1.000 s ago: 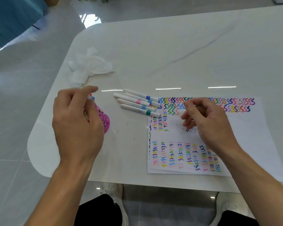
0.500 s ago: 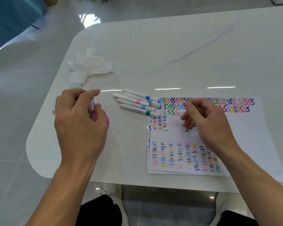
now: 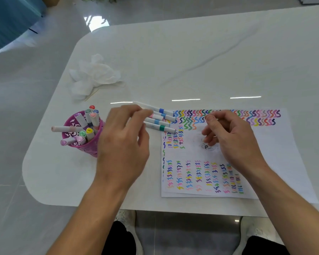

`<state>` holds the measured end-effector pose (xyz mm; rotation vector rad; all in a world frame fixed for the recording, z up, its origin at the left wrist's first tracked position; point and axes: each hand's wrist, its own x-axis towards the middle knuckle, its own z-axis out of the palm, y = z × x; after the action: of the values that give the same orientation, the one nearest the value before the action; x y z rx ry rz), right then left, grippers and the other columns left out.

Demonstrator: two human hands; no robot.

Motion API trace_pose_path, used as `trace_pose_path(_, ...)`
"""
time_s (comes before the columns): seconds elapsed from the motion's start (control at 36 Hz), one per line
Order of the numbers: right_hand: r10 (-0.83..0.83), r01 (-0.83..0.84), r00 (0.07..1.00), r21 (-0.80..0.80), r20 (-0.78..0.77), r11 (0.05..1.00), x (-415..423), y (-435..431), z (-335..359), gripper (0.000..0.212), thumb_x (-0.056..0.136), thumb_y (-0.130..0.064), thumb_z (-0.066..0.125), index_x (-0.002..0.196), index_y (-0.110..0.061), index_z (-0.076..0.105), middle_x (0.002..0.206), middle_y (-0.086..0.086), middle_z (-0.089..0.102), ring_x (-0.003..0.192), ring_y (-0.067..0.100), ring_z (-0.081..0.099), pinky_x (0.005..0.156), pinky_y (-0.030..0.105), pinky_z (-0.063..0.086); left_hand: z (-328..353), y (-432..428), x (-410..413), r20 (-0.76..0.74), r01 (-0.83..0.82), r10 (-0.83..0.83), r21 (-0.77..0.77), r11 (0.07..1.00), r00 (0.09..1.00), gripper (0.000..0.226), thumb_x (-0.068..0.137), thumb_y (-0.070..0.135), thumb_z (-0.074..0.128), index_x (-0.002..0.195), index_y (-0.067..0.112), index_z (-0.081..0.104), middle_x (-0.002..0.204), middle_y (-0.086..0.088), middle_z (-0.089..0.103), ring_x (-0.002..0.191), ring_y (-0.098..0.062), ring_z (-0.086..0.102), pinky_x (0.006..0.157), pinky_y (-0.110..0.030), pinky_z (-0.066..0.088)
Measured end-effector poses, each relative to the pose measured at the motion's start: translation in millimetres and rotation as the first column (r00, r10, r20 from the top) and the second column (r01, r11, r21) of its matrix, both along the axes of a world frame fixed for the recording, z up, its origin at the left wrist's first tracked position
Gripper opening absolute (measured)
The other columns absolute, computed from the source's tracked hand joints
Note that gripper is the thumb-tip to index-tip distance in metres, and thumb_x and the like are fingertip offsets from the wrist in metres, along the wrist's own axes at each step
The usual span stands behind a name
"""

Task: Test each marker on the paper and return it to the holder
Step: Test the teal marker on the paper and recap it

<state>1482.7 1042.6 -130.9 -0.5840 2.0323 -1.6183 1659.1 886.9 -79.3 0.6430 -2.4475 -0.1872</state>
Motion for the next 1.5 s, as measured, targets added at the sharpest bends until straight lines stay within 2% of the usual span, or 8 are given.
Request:
trace_pose_path(0.11, 0.005, -0.005, 1.0, 0.004, 0.002, 1.0, -1.1, 2.0, -1.9, 0.008, 0.104, -0.025, 0.063, 0.104, -0.02, 0.068, 0.079, 0.0, 0.076, 0.063, 0.016, 0.07, 0.06, 0.022, 0.055, -12.4, 3.5, -6.2, 0.152, 0.018, -0.037, 0.125, 0.992, 0.988, 0.033, 0.088, -0.001, 0.067, 0.119, 0.012, 0.07, 0.114, -0.002, 0.067, 0.106, -0.021, 0.058, 0.087, -0.023, 0.042)
trace_pose_path(0.25, -0.001, 0.001, 1.0, 0.013, 0.003, 1.0, -3.4, 5.1, -3.2, 0.008, 0.104, -0.026, 0.063, 0.104, -0.02, 0.068, 0.079, -0.001, 0.076, 0.065, 0.016, 0.07, 0.061, 0.023, 0.055, -25.8, 1.9, -10.5, 0.312, -0.027, -0.044, 0.218, 0.975, 0.949, 0.035, 0.093, 0.006, 0.063, 0.127, 0.014, 0.067, 0.13, 0.001, 0.064, 0.12, -0.018, 0.055, 0.1, -0.027, 0.043)
trace_pose_path(0.61, 0.006, -0.006, 1.0, 0.036, -0.01, 0.999, -6.4, 6.9, -5.8, 0.008, 0.105, -0.025, 0.062, 0.107, -0.022, 0.069, 0.081, -0.001, 0.076, 0.069, 0.018, 0.073, 0.064, 0.028, 0.055, -36.2, 0.3, -20.0, 0.386, -0.06, -0.044, 0.253, 0.965, 0.922, 0.042, 0.095, 0.015, 0.06, 0.137, 0.021, 0.057, 0.128, 0.002, 0.055, 0.119, -0.018, 0.048, 0.096, -0.033, 0.048)
trace_pose_path(0.78, 0.007, -0.006, 1.0, 0.035, -0.01, 0.999, -6.9, 8.0, -5.5, 0.008, 0.105, -0.024, 0.061, 0.106, -0.023, 0.069, 0.081, -0.002, 0.076, 0.069, 0.018, 0.073, 0.064, 0.026, 0.056, -37.4, 0.4, -24.9, 0.389, -0.108, 0.007, 0.237, 0.965, 0.921, 0.02, 0.092, 0.009, 0.064, 0.111, 0.011, 0.069, 0.113, -0.003, 0.058, 0.106, -0.023, 0.052, 0.084, -0.041, 0.053)
trace_pose_path(0.97, 0.012, -0.012, 1.0, 0.04, 0.0, 0.999, -6.5, 9.1, -4.8, 0.008, 0.105, -0.023, 0.061, 0.106, -0.022, 0.069, 0.08, -0.001, 0.076, 0.068, 0.018, 0.073, 0.063, 0.025, 0.056, -35.5, 0.5, -26.8, 0.431, -0.122, 0.023, 0.203, 0.972, 0.902, 0.012, 0.088, 0.009, 0.072, 0.099, 0.012, 0.07, 0.107, -0.003, 0.066, 0.103, -0.026, 0.054, 0.088, -0.041, 0.047)
trace_pose_path(1.19, 0.012, -0.012, 1.0, 0.044, 0.008, 0.999, -5.7, 8.3, -2.0, 0.008, 0.105, -0.023, 0.062, 0.106, -0.021, 0.069, 0.081, -0.001, 0.076, 0.069, 0.02, 0.073, 0.068, 0.033, 0.058, -27.8, 1.7, -28.7, 0.315, -0.084, 0.002, 0.247, 0.965, 0.949, 0.01, 0.093, 0.01, 0.067, 0.103, 0.013, 0.066, 0.103, -0.003, 0.07, 0.097, -0.025, 0.055, 0.084, -0.042, 0.048)
trace_pose_path(1.36, 0.067, -0.065, 0.997, 0.059, -0.026, 0.996, -4.2, 9.5, 4.0, 0.006, 0.101, -0.023, 0.066, 0.102, -0.023, 0.072, 0.083, -0.001, 0.076, 0.072, 0.017, 0.073, 0.07, 0.036, 0.06, -19.6, 12.7, -35.1, 0.138, 0.03, -0.08, 0.333, 0.942, 0.987, 0.016, 0.095, 0.012, 0.065, 0.11, 0.017, 0.067, 0.104, 0.006, 0.069, 0.095, -0.015, 0.057, 0.075, -0.014, 0.034)
trace_pose_path(1.5, 0.202, -0.197, 0.976, 0.063, -0.078, 0.978, 1.5, 8.3, 8.6, 0.011, 0.093, -0.033, 0.077, 0.104, -0.031, 0.074, 0.092, -0.009, 0.076, 0.088, 0.011, 0.074, 0.08, 0.033, 0.062, -16.3, 22.8, -40.0, -0.029, 0.117, -0.117, 0.472, 0.874, 0.993, 0.038, 0.097, 0.021, 0.064, 0.13, 0.038, 0.056, 0.096, 0.018, 0.065, 0.088, -0.003, 0.063, 0.076, -0.011, 0.047)
